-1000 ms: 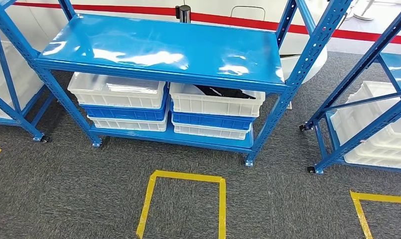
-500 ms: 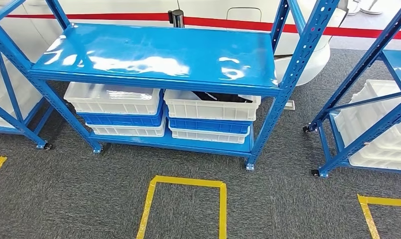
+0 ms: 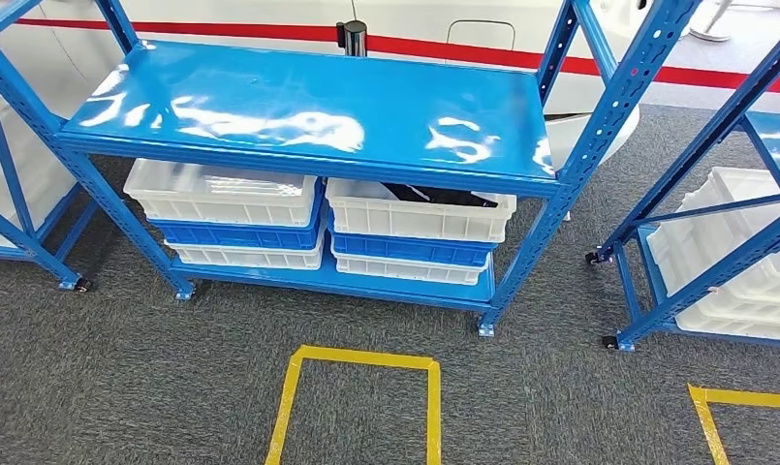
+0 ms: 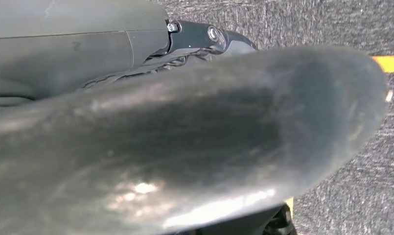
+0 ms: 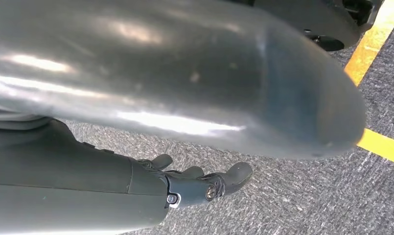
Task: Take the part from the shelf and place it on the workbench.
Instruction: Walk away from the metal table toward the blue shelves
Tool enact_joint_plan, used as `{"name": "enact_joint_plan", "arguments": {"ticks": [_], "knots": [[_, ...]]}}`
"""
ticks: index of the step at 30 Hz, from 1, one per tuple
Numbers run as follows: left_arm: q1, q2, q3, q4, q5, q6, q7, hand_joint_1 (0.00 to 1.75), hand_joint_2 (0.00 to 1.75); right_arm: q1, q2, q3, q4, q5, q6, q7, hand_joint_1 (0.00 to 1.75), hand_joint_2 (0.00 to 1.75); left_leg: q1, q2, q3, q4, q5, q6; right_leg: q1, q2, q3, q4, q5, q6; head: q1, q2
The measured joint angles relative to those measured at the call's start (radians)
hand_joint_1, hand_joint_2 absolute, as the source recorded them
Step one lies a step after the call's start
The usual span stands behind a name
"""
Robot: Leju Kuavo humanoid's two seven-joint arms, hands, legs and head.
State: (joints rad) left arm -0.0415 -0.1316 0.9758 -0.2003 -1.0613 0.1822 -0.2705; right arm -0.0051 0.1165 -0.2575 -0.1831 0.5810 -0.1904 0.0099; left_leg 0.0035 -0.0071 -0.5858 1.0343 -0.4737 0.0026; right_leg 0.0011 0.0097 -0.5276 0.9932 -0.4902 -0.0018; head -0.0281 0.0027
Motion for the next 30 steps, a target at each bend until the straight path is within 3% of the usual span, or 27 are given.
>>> {"name": "enact_joint_plan", "arguments": {"ticks": [5, 22, 30], "knots": [[0.000, -0.001, 0.000, 0.000, 0.000, 0.003, 0.000, 0.00, 0.00, 0.000, 0.000, 0.000, 0.000, 0.001, 0.000, 0.000, 0.00, 0.00, -0.001, 0.000, 0.001, 0.000, -0.002, 0.003, -0.002, 0.000, 0.001, -0.003, -0.001, 0.017, 0.000, 0.000], [0.000, -0.006, 0.000, 0.000, -0.016, 0.046, 0.028, 0.00, 0.00, 0.000, 0.000, -0.001, 0.000, -0.001, -0.008, 0.007, 0.00, 0.00, 0.002, 0.000, 0.005, -0.004, -0.002, 0.003, 0.002, 0.000, 0.005, -0.003, -0.001, 0.017, 0.000, 0.000], [-0.001, -0.011, 0.000, 0.000, -0.016, 0.060, 0.051, 0.00, 0.00, 0.000, 0.001, -0.013, 0.000, -0.008, -0.073, -0.003, 0.00, 0.00, 0.002, 0.000, 0.005, -0.005, -0.002, 0.003, 0.002, 0.000, 0.003, -0.003, -0.001, 0.017, 0.000, 0.000]]}}
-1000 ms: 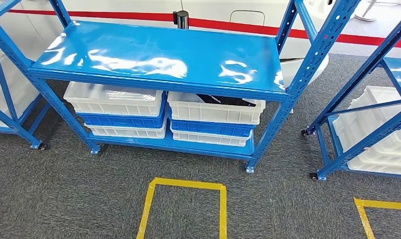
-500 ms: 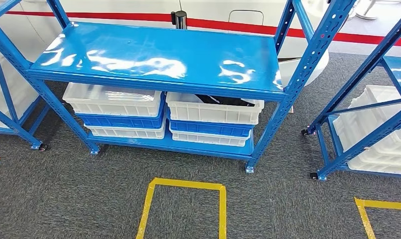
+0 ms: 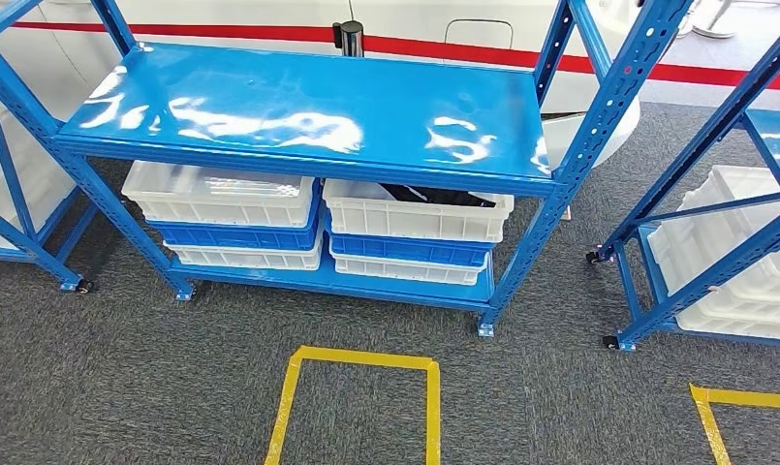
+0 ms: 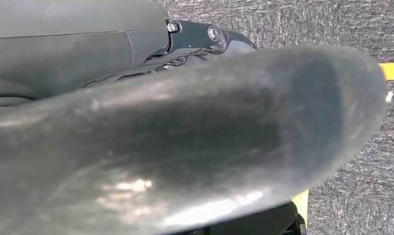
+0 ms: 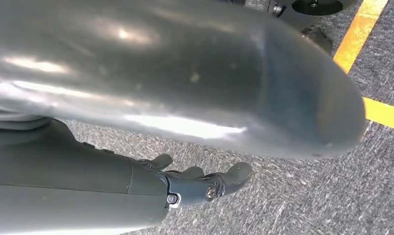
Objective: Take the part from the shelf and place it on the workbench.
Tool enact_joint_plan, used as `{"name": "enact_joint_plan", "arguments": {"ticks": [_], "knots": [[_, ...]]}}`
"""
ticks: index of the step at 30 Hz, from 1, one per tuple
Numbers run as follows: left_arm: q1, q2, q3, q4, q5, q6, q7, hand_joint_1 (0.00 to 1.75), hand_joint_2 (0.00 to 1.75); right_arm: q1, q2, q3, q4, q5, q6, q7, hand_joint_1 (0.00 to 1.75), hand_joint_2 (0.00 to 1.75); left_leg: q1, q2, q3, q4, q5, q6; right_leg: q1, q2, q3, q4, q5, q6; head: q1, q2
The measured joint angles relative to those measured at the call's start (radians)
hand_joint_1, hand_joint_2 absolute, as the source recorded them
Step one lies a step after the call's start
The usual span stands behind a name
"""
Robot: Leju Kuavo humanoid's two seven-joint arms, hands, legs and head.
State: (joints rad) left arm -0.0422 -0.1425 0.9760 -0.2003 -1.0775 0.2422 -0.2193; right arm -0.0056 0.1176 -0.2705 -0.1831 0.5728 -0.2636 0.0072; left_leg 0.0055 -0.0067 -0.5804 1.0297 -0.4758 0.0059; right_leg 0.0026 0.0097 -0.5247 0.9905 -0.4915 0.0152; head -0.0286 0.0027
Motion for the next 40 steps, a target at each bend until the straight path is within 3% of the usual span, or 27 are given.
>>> {"name": "enact_joint_plan", "arguments": {"ticks": [4, 5, 9, 15, 29, 33, 40], "knots": [[-0.001, -0.001, 0.006, 0.000, 0.001, 0.008, -0.002, 0.00, 1.75, -0.001, 0.003, -0.012, 0.000, -0.012, -0.002, 0.011, 0.00, 0.00, 0.000, 0.000, 0.000, 0.000, 0.000, 0.000, 0.000, 0.000, 0.000, 0.000, 0.000, 0.000, 0.000, 0.000], [-0.001, -0.001, 0.008, 0.000, 0.001, 0.010, -0.002, 0.00, 1.75, -0.001, 0.003, -0.017, 0.000, -0.017, 0.000, 0.020, 0.00, 0.00, 0.000, 0.000, 0.001, 0.000, 0.000, 0.000, 0.000, 0.000, 0.000, 0.000, 0.000, 0.000, 0.000, 0.000], [-0.003, -0.002, 0.011, 0.000, -0.001, 0.011, 0.005, 0.00, 1.75, -0.002, 0.003, -0.022, 0.000, -0.010, 0.006, 0.040, 0.00, 1.75, 0.000, 0.000, 0.001, 0.000, 0.000, 0.000, 0.000, 0.000, 0.001, 0.000, 0.000, 0.000, 0.000, 0.000], [0.001, 0.000, -0.024, -0.005, 0.026, -0.003, 0.032, 0.00, 1.75, 0.002, -0.002, -0.017, -0.002, -0.021, 0.046, 0.032, 0.00, 1.75, 0.000, 0.000, 0.001, 0.000, 0.000, 0.000, 0.000, 0.000, 0.001, 0.000, 0.000, 0.000, 0.000, 0.000], [0.059, 0.041, -0.311, -0.061, 0.369, -0.078, 0.093, 0.00, 1.75, 0.048, -0.038, 0.052, -0.053, -0.200, 0.117, 0.021, 0.00, 1.75, 0.000, 0.000, 0.001, 0.000, 0.000, 0.000, 0.000, 0.000, 0.001, 0.000, 0.000, 0.000, 0.000, 0.000], [0.078, 0.053, -0.400, -0.078, 0.466, -0.100, 0.109, 0.00, 0.00, 0.062, -0.048, 0.078, -0.072, -0.252, 0.137, 0.018, 0.00, 1.75, 0.000, 0.000, 0.002, 0.000, 0.000, 0.000, 0.000, 0.000, 0.001, 0.000, 0.000, 0.000, 0.000, 0.000], [0.107, 0.074, -0.542, -0.106, 0.636, -0.139, 0.140, 0.00, 0.00, 0.087, -0.066, 0.122, -0.103, -0.340, 0.171, 0.011, 0.00, 1.75, 0.000, 0.000, 0.002, 0.000, 0.000, 0.000, 0.000, 0.000, 0.001, 0.000, 0.000, 0.000, 0.000, 0.000]]}}
